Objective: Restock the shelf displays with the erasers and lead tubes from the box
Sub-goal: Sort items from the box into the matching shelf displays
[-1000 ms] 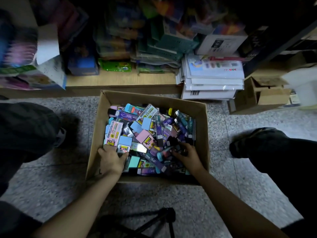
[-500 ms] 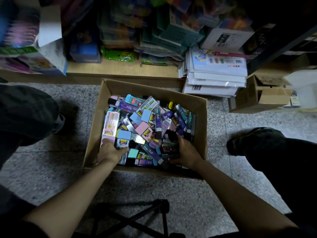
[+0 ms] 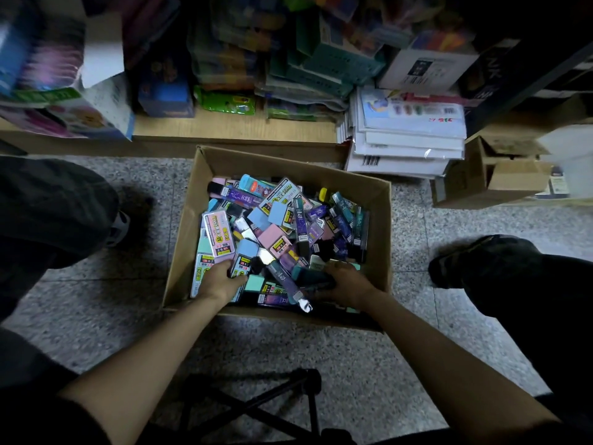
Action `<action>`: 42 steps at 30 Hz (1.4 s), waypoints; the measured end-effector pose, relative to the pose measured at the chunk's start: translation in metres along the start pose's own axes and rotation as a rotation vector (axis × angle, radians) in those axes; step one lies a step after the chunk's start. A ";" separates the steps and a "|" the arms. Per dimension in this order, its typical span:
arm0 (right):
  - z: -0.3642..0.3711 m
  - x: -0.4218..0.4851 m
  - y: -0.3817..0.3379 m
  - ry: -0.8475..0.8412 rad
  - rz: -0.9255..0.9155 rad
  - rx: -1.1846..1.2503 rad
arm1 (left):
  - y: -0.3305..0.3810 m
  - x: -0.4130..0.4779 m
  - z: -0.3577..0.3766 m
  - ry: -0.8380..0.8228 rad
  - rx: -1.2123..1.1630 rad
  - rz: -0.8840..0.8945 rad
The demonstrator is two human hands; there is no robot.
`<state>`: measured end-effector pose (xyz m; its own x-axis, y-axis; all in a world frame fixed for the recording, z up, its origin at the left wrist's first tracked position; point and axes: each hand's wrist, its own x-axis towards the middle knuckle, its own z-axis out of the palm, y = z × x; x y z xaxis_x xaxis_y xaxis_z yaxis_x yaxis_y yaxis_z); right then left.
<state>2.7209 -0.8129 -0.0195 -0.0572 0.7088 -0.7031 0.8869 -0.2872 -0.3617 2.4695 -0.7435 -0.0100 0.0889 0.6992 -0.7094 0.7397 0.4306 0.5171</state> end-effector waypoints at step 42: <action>-0.126 -0.075 -0.149 0.488 -0.211 1.518 | 0.162 -0.088 -0.023 -0.289 -1.117 0.298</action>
<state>2.6508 -0.7424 0.1643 0.2941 0.8590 -0.4191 -0.3865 -0.2942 -0.8741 2.5668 -0.7224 0.1474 0.4120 0.7631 -0.4978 -0.3135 0.6317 0.7090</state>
